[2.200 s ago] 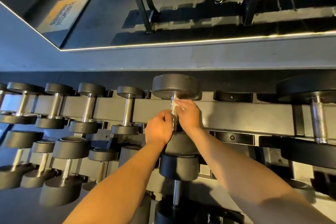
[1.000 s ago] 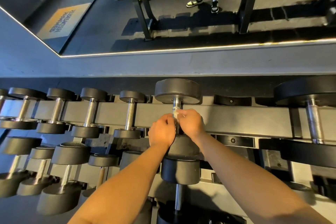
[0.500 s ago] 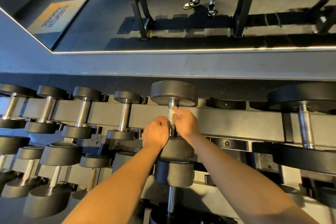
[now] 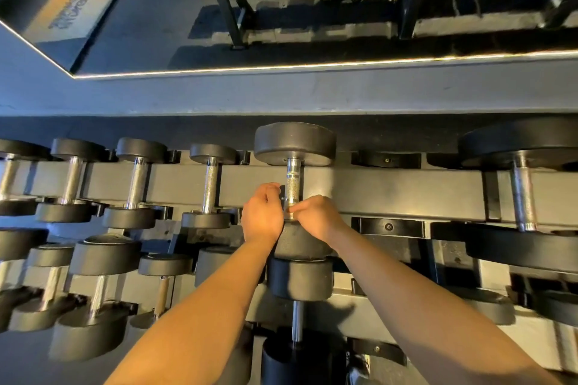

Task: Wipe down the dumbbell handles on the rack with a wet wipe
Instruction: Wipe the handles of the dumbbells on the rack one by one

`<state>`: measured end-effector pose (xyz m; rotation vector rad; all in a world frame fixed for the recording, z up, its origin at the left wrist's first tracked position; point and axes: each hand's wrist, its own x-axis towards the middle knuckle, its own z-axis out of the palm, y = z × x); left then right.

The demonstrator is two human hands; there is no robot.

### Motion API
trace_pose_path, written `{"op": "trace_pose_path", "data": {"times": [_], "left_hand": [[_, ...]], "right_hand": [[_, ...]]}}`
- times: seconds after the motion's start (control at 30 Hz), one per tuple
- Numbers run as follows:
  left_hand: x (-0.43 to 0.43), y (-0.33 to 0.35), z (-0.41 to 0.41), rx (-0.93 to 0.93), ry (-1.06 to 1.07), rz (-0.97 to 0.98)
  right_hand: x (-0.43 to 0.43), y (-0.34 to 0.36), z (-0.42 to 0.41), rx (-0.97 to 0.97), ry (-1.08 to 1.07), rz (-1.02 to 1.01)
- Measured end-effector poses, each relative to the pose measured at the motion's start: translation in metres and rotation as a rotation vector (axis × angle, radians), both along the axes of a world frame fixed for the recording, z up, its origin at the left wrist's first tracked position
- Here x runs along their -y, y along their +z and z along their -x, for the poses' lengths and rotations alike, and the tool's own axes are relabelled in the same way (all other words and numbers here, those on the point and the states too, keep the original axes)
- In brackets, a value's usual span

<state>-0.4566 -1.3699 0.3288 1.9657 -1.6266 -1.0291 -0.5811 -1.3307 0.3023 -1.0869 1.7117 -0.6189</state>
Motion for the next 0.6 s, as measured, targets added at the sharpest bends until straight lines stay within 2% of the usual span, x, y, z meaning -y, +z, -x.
{"op": "trace_pose_path", "data": {"times": [0.07, 0.17, 0.23, 0.3, 0.37, 0.47, 0.6], "left_hand": [[-0.001, 0.000, -0.001, -0.002, -0.032, -0.014], [0.000, 0.002, -0.003, 0.056, -0.176, -0.034], [0.001, -0.001, -0.009, -0.003, -0.262, -0.076], [0.007, -0.004, -0.014, -0.107, -0.302, -0.104], [0.016, 0.000, -0.016, -0.196, -0.276, -0.138], [0.032, 0.003, -0.012, -0.278, -0.155, -0.129], [0.050, -0.004, 0.000, -0.292, -0.068, -0.027]], "right_hand": [[-0.002, 0.006, -0.002, -0.016, 0.003, -0.011], [-0.006, 0.014, -0.008, -0.026, -0.144, 0.155], [-0.006, 0.020, -0.016, 0.001, -0.236, 0.233], [-0.004, 0.021, -0.022, 0.067, -0.226, 0.254], [-0.005, 0.024, -0.027, 0.122, -0.223, 0.253], [-0.005, 0.013, -0.025, 0.024, -0.360, 0.303], [0.001, 0.006, -0.027, -0.059, -0.410, 0.162]]}}
